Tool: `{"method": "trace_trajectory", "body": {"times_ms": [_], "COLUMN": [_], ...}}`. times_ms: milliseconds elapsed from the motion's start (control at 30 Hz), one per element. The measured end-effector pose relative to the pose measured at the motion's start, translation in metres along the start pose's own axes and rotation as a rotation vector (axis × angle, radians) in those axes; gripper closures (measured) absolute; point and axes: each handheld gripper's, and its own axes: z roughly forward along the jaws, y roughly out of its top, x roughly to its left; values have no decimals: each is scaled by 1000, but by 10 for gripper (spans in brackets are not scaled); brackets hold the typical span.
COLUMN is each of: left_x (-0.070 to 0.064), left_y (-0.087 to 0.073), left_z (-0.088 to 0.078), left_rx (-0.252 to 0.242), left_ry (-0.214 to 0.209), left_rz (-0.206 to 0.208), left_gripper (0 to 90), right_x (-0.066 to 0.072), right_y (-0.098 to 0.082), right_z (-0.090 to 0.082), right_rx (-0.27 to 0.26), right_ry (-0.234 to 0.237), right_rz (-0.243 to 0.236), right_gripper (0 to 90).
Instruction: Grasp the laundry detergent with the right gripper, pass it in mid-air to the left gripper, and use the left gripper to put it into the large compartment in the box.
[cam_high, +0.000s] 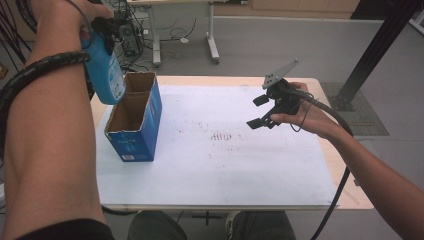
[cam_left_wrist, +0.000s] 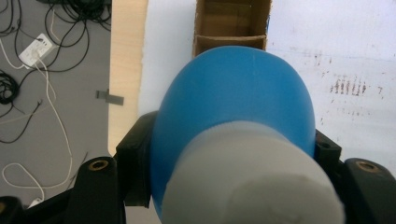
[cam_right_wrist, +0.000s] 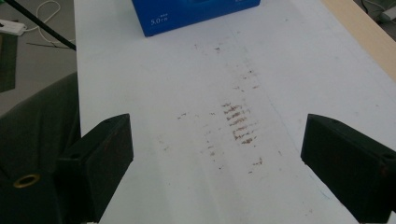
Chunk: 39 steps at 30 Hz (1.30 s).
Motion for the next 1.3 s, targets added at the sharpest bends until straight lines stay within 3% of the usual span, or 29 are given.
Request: {"method": "trace_trajectory", "body": {"times_ms": [600,1300], "left_x": [-2,-1], "left_y": [3,3], "left_z": [14,69], "left_rx": [-4,1], "left_ry": [-23,-52], "left_rz": [-3,-11], "left_gripper": [362,362], "right_x": [-1,0], "right_y": [0,1], "right_z": [3,7], "right_rx": [0,4], "right_ry": [5,-5], "right_rz": [-1,-8], "right_gripper": [96,98]}}
